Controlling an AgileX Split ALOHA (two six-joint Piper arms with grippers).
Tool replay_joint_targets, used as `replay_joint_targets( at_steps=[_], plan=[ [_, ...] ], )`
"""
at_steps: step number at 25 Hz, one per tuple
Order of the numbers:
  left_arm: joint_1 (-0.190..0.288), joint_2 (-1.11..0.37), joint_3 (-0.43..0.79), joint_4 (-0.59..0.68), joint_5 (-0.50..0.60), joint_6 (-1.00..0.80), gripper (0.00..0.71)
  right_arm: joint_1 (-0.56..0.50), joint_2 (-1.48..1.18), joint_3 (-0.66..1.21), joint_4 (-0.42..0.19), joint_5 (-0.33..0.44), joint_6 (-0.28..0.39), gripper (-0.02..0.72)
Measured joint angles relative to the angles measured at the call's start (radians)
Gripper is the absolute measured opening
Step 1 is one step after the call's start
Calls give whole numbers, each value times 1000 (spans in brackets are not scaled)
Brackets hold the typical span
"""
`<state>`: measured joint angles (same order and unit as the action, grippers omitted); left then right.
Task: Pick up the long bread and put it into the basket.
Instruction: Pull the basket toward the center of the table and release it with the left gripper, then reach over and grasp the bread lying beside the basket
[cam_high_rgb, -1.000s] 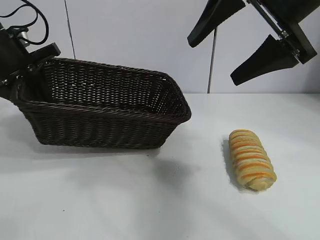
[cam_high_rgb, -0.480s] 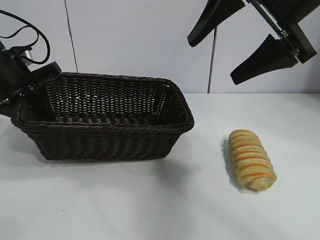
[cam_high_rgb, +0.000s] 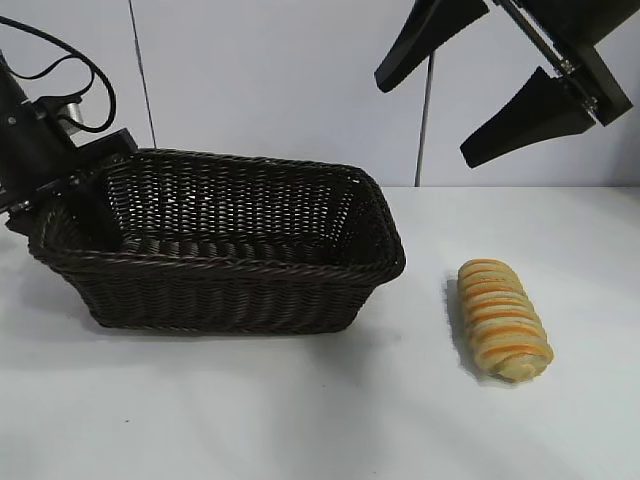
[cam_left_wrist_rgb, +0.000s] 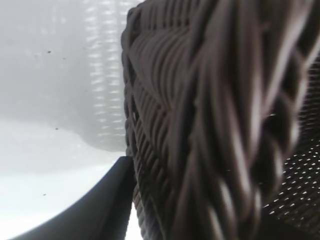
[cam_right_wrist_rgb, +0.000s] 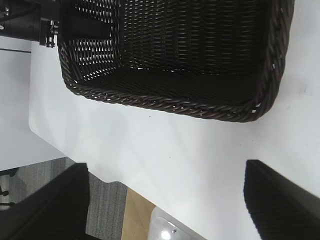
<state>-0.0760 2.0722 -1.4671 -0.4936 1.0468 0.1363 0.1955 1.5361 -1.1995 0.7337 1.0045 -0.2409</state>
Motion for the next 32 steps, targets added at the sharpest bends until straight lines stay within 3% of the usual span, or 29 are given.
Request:
replay_joint_targets(
  at_steps=[6, 11, 21, 24, 27, 32],
  plan=[
    [0, -8, -6, 38, 4, -34, 596, 0, 0, 0, 0, -1, 0, 579],
    [0, -57, -81, 201, 102, -122, 597, 0, 0, 0, 0, -1, 0, 579],
    [1, -320, -294, 234, 184, -176, 602, 0, 0, 0, 0, -1, 0, 579],
    [7, -384, -322, 300, 190, -202, 602, 0, 0, 0, 0, -1, 0, 579],
    [70, -434, -327, 451, 202, -249, 602, 0, 0, 0, -1, -2, 0, 579],
    [284, -490, -327, 540, 207, -306, 602, 0, 0, 0, -13, -2, 0, 579]
  ],
)
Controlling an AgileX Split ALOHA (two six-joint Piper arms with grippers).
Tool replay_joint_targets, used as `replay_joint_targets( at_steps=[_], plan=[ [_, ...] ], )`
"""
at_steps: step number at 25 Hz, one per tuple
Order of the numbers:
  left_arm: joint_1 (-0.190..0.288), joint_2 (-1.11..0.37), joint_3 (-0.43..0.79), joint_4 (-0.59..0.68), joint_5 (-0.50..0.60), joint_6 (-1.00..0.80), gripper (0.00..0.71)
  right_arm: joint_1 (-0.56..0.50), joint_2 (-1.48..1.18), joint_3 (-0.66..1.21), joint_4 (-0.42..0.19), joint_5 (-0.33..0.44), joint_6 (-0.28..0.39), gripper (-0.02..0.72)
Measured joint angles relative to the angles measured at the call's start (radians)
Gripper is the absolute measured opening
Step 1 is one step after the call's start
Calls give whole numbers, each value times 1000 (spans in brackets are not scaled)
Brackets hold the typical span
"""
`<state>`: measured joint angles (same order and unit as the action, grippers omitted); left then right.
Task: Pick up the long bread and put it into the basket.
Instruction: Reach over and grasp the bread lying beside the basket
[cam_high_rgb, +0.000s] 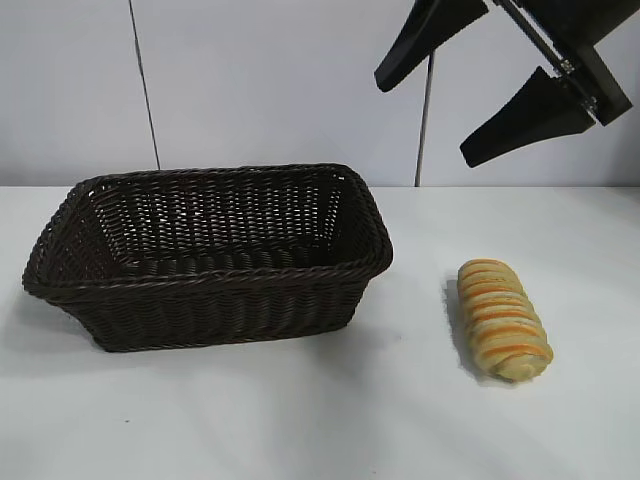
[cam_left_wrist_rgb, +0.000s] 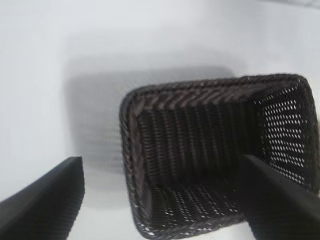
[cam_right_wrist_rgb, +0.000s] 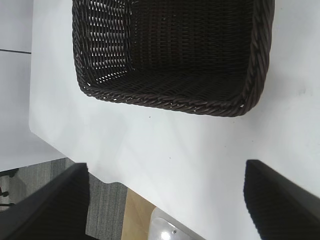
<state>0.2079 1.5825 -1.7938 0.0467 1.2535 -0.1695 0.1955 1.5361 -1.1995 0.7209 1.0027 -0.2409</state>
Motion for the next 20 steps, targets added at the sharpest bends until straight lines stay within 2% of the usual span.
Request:
replay_joint_targets(
  at_steps=[4, 6, 9, 12, 16, 20],
  plan=[
    [110, -7, 0, -39, 3, -10, 602, 0, 0, 0, -31, 0, -2, 579],
    [139, -14, 0, -73, 3, -10, 602, 0, 0, 0, -45, 0, -3, 579],
    [144, -60, 0, -110, 4, 6, 602, 0, 0, 0, -55, 0, -3, 579],
    [144, -184, 0, -148, 5, 39, 602, 0, 0, 0, -58, 0, -3, 579],
    [144, -422, 0, -195, 7, 85, 602, 0, 0, 0, -58, 0, -5, 579],
    [144, -680, -9, -173, 21, 117, 602, 0, 0, 0, -58, 0, -6, 579]
  ],
)
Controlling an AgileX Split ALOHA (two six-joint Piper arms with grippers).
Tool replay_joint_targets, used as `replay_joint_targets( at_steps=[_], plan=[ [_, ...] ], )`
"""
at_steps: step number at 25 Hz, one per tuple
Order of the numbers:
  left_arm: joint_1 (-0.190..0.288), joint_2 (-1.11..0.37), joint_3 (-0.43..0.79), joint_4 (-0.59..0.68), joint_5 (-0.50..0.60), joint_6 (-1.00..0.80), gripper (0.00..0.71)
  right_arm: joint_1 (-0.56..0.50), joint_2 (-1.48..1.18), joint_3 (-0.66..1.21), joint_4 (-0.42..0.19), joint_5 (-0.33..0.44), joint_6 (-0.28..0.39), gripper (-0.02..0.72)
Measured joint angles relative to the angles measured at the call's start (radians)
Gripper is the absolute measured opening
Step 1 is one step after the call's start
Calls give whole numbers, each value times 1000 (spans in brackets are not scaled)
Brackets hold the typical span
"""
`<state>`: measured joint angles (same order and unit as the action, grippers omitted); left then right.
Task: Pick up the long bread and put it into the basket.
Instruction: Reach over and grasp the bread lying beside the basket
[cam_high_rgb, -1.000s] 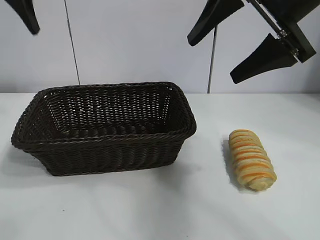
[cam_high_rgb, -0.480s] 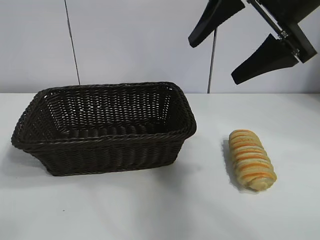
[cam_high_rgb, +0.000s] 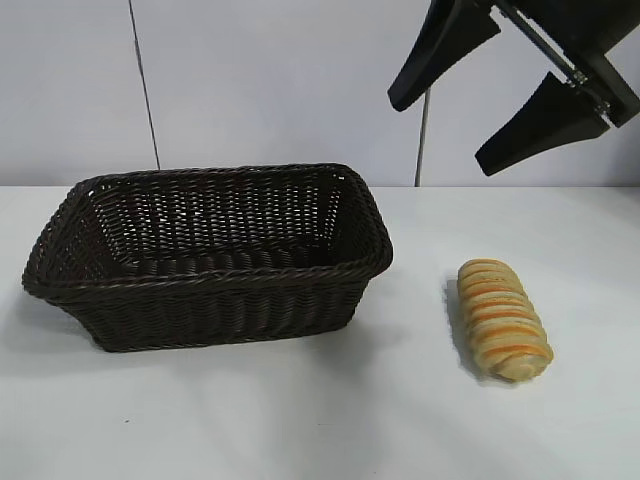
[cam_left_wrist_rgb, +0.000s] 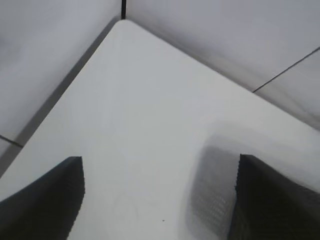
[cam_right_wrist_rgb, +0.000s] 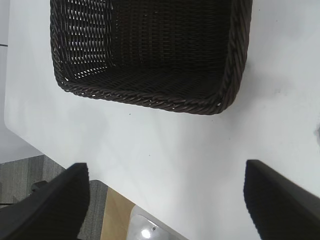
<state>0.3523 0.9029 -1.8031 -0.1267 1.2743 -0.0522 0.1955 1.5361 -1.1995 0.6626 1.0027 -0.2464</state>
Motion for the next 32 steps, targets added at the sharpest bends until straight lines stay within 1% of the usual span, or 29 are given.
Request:
replay_joint_targets(
  at_steps=[3, 6, 10, 11, 13, 15, 16, 19, 23, 29, 32],
  plan=[
    [-1, -172, 20, 32, 4, 5, 602, 0, 0, 0, 0, 0, 0, 579],
    [-20, -325, 127, 37, 5, 6, 602, 0, 0, 0, 0, 0, -1, 579],
    [-76, -526, 391, 79, 11, 6, 602, 0, 0, 0, 0, 1, -1, 579],
    [-89, -577, 477, 96, 14, 6, 602, 0, 0, 0, 0, 1, -1, 579],
    [-101, -664, 587, 118, 16, 6, 602, 0, 0, 0, 0, 4, -1, 579],
    [-109, -745, 712, 118, 17, 7, 602, 0, 0, 0, 0, 8, -1, 579],
    [-111, -777, 756, 118, 17, 8, 602, 0, 0, 0, 0, 8, -1, 579],
    [-118, -839, 885, 118, 18, 19, 602, 0, 0, 0, 0, 8, -1, 579],
    [-122, -872, 1026, 118, 17, 28, 602, 0, 0, 0, 0, 8, -1, 579],
    [-131, -909, 1161, 99, 14, 52, 602, 0, 0, 0, 0, 8, -1, 579],
    [-156, -920, 1211, 89, 14, 75, 602, 0, 0, 0, 0, 8, -1, 579]
  ],
)
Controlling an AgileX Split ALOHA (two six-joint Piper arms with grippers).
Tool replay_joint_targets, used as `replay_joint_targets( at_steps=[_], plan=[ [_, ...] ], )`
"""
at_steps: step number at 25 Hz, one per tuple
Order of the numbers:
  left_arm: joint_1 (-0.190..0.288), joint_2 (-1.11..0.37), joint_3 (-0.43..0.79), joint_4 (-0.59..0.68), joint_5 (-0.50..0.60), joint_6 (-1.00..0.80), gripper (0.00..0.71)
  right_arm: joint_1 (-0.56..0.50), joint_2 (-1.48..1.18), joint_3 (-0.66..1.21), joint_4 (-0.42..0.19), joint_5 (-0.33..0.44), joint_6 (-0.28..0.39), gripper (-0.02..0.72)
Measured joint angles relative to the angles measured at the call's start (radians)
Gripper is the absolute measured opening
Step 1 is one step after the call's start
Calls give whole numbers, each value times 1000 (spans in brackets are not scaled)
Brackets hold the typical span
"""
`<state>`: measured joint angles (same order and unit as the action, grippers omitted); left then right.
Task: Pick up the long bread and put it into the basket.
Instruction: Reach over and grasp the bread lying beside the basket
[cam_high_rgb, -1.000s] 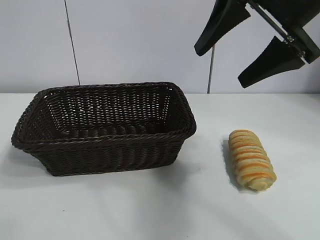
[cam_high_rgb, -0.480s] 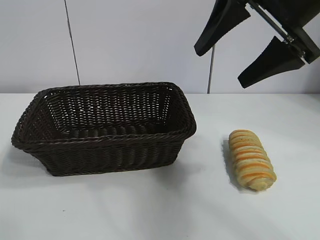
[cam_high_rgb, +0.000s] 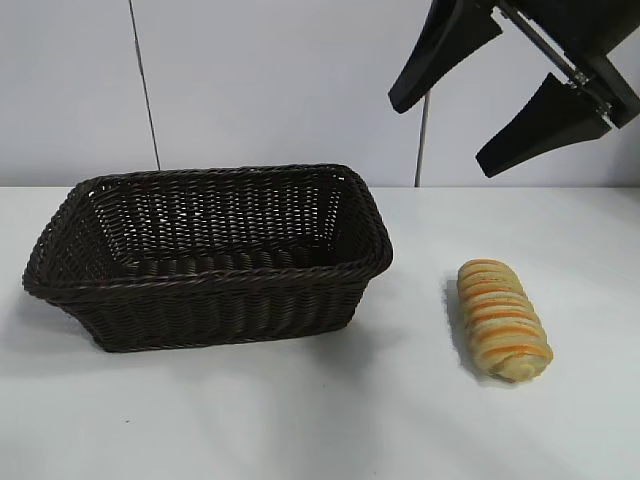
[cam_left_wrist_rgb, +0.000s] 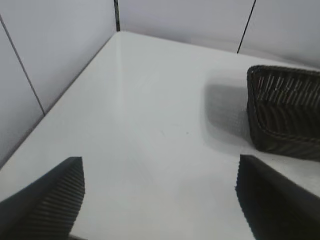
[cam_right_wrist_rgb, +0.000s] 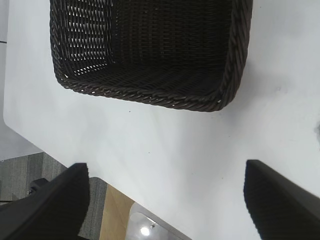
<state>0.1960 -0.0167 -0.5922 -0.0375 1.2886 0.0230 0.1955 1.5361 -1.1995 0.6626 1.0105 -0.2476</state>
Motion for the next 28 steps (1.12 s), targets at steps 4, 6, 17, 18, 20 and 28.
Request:
replay_joint_targets(
  at_steps=[4, 6, 17, 18, 20, 28],
  plan=[
    [-34, 0, 52, -1, -2, 14, 602, 0, 0, 0, 0, 0, 0, 579],
    [-52, 0, 57, 3, -3, 22, 602, 0, 0, 0, 0, 1, 0, 579],
    [-101, 0, 59, 43, -3, 25, 602, 0, 0, 0, 0, -16, 0, 579],
    [-101, 0, 59, 38, -3, 25, 602, 0, 0, 0, 0, -18, 0, 579],
    [-101, 0, 59, 38, -3, 25, 602, 0, 0, 0, 0, -20, 0, 579],
    [-101, 0, 59, 38, -3, 25, 602, 0, 0, -116, -55, 78, 46, 579]
  ],
)
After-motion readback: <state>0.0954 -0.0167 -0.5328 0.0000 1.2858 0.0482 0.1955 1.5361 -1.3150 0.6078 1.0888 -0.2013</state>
